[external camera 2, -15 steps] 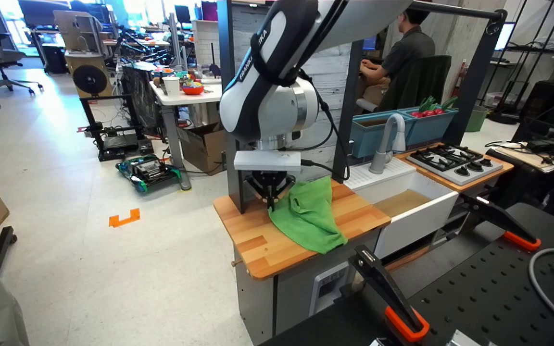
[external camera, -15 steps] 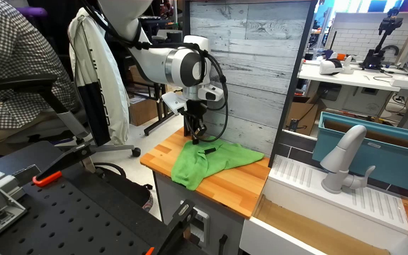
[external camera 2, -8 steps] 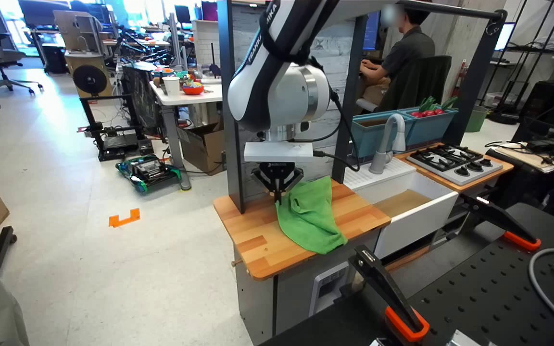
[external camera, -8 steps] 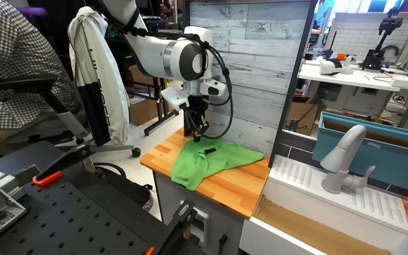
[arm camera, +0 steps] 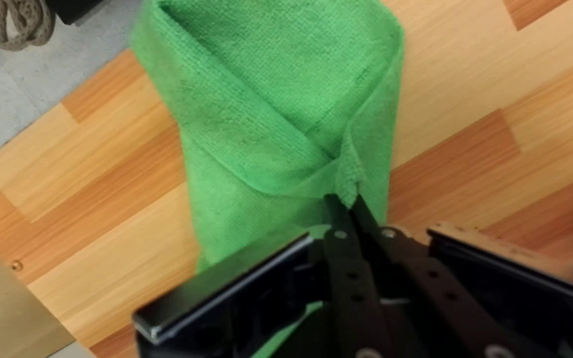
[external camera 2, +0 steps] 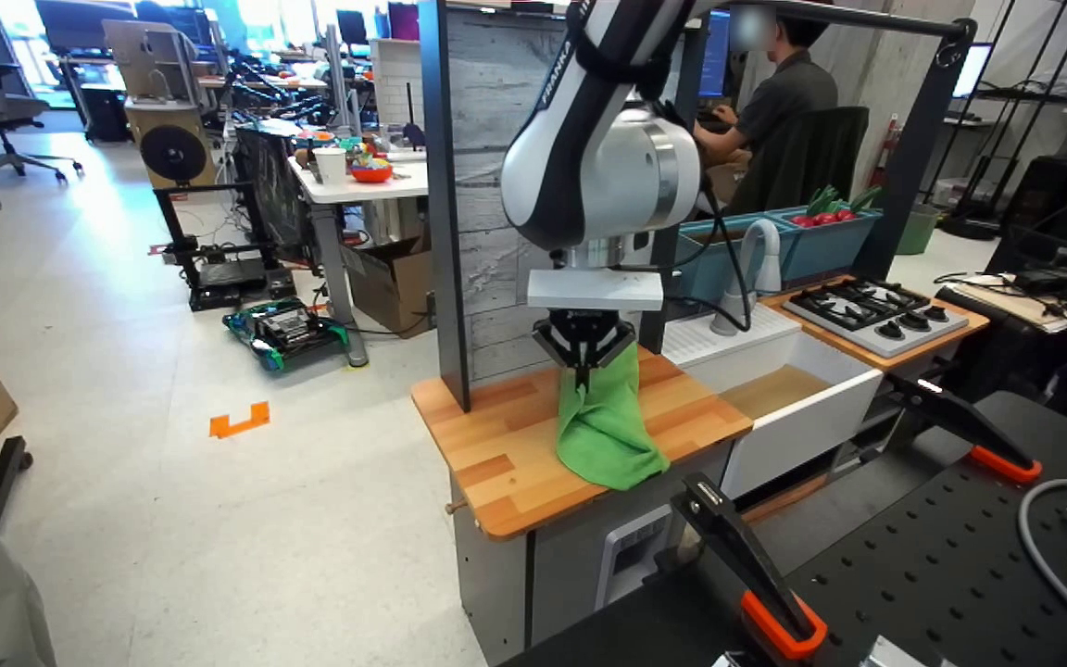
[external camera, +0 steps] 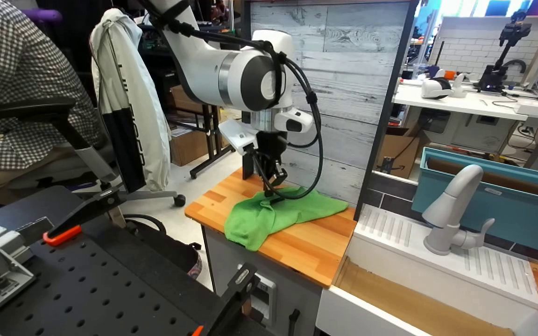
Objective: Fold the green towel from left to right then bottom to top
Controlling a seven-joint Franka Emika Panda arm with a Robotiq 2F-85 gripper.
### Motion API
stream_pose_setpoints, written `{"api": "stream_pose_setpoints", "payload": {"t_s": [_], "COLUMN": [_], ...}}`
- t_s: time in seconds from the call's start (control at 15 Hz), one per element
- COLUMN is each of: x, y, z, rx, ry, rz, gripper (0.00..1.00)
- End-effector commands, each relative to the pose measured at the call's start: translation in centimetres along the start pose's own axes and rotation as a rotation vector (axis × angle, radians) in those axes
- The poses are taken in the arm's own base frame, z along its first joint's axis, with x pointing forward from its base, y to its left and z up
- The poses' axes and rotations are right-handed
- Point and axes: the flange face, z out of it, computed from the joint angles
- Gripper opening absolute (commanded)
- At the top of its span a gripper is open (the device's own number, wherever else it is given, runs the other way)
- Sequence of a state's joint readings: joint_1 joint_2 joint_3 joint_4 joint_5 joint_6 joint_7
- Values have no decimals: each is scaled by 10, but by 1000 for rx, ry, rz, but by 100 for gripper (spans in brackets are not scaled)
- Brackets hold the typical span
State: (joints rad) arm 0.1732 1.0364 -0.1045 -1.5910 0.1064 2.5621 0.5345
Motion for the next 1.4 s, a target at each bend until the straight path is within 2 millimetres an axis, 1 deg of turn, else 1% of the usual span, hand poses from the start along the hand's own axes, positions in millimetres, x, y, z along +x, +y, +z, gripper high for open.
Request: {"api": "stream_pose_setpoints", "payload": {"t_s": [0.0, 0.13, 0.33, 0.53, 0.67, 1.0, 1.33], "x": [-10, -11, -13, -9, -4, 3, 9], "y": [37, 55, 77, 91, 95, 102, 99], "z": [-10, -7, -3, 9, 17, 26, 32], "rx": [8, 6, 3, -3, -10, -15, -13], "ry": [-5, -12, -27, -42, -52, -60, -64], "rz": [27, 55, 96, 119, 114, 104, 59], "gripper": [1, 1, 1, 1, 1, 1, 1]}}
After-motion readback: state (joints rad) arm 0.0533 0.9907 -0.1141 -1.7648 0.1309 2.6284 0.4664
